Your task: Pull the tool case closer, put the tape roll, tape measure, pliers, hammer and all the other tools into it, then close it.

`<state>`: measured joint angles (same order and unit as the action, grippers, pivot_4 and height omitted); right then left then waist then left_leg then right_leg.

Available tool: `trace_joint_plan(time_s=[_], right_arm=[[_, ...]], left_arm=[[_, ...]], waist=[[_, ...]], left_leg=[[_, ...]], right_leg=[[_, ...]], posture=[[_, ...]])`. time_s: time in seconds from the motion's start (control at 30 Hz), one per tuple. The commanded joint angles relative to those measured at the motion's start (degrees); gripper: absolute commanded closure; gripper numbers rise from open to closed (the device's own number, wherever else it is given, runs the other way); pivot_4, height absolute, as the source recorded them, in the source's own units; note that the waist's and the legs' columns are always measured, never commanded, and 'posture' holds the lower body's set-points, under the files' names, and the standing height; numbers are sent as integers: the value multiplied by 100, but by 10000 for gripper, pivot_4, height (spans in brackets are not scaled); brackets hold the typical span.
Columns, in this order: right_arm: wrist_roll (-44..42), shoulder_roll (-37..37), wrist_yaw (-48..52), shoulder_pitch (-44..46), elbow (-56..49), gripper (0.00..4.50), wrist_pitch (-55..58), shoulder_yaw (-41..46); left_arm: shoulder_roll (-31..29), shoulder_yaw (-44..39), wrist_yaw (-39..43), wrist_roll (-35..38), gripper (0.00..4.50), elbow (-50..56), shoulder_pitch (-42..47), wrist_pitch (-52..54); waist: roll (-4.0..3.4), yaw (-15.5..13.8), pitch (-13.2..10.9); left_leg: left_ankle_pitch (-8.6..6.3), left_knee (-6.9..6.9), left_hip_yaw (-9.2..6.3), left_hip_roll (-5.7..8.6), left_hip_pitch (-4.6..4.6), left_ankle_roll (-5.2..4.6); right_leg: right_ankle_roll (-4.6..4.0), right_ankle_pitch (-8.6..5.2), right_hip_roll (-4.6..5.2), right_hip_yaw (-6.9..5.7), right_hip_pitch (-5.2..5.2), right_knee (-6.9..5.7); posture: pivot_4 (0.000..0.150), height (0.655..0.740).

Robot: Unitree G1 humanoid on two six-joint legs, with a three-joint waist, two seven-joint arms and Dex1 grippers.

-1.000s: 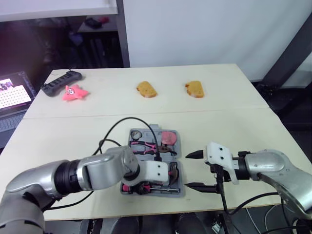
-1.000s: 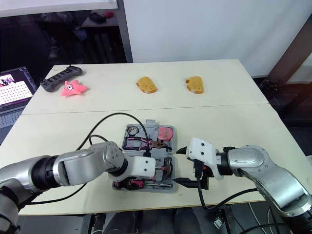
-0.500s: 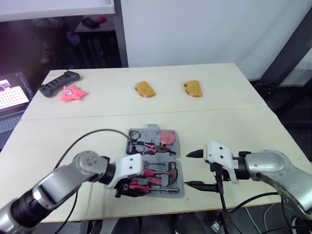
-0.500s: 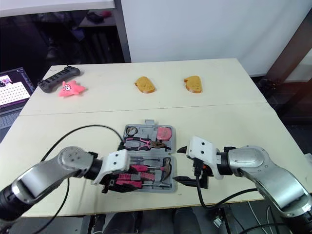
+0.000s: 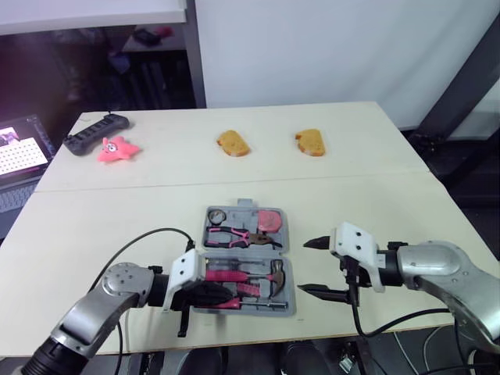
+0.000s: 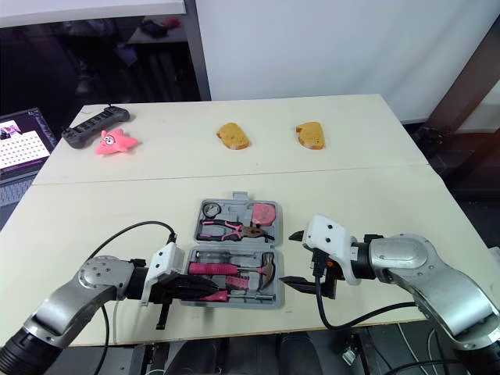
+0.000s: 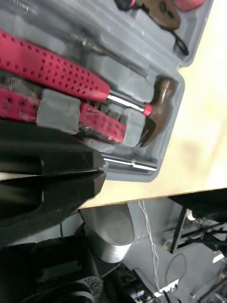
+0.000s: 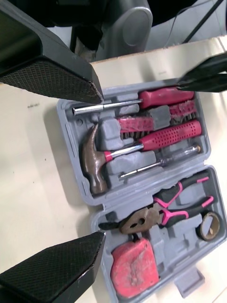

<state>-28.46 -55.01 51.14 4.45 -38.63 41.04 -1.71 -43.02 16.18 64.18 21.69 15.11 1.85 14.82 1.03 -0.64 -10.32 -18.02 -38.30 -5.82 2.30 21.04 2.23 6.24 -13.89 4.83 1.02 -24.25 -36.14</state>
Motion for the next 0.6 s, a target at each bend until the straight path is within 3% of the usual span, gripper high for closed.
trace_joint_plan(time_s=[0.03,0.27,0.6], right_arm=[[-85,13,-41,-31,-203,0,12,161],[-123,-17,-67,-88,-241,0,66,205],[-151,-97,-81,-104,-258,0,222,230]], left_arm=[[155,193,14,-356,44595,-195,35,-268],[434,495,-255,-1139,44595,-687,171,-493],[188,762,-278,-1781,44595,-946,55,-583]], waist=[[0,0,0],[-1,-6,1],[-45,11,35]], left_leg=[[0,0,0,0,0,0],[0,0,0,0,0,0],[-2,13,7,-2,-38,-3]], right_leg=[[0,0,0,0,0,0],[0,0,0,0,0,0],[0,0,-3,4,26,1]], posture=[[1500,7400],[1500,7400],[1500,7400]])
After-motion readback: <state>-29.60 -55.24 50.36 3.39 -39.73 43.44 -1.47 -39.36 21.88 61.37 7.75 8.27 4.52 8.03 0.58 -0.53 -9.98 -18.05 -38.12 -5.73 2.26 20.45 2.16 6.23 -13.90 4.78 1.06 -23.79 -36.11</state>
